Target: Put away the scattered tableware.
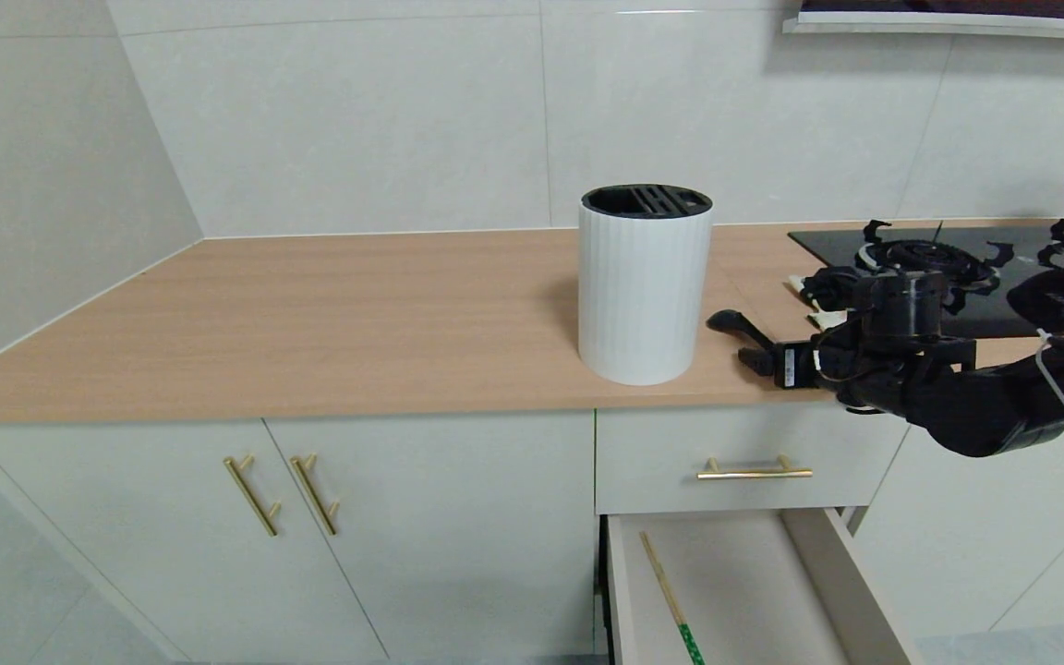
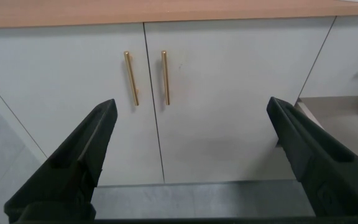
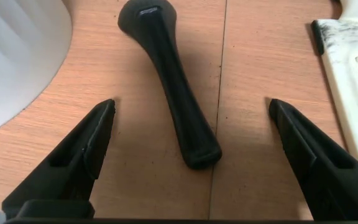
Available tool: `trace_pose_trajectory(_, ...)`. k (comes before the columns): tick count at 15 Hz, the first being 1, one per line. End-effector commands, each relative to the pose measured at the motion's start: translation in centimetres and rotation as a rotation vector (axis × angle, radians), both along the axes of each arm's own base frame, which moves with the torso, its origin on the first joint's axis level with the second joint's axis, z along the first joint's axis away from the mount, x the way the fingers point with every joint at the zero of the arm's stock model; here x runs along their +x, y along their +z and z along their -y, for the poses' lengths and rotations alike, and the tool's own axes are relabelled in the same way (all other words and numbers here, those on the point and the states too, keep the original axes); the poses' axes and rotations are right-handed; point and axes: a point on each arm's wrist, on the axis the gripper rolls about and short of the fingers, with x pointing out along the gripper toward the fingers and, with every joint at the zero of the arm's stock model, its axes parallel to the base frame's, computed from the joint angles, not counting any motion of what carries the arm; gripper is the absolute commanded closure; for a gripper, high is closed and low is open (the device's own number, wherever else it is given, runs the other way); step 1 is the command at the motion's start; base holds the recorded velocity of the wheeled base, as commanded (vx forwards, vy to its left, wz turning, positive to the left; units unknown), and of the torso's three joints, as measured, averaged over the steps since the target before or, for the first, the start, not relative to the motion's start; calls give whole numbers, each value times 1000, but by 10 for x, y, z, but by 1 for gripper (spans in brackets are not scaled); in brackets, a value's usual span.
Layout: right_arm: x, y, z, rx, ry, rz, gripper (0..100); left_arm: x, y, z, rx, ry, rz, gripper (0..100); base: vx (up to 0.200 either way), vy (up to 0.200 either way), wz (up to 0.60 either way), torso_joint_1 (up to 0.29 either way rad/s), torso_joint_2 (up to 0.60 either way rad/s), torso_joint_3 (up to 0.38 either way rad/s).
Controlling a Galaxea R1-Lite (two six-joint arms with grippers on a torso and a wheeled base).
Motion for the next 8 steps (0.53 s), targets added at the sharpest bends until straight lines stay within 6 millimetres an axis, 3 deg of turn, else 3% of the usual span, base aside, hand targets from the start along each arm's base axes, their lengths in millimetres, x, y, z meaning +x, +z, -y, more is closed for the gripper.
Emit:
trace_pose_trajectory(1, 1, -1, 0, -2, -5, -2, 0, 0, 0, 0, 0, 0, -2, 0, 0, 0, 0, 0, 0, 0)
trace_pose_trajectory(4, 1, -2, 0, -2, -5, -4, 0, 0, 0, 0, 0, 0, -2, 0, 0, 0, 0, 0, 0, 0)
trace_pose_trajectory(5, 1, -1, 0, -3, -6, -4, 100, 0, 0, 0, 0, 0, -3, 0, 0, 0, 0, 0, 0, 0)
trace_pose_trajectory(8, 1, -1, -1, 0, -3, -2, 100, 0, 0, 0, 0, 0, -2, 0, 0, 0, 0, 0, 0, 0)
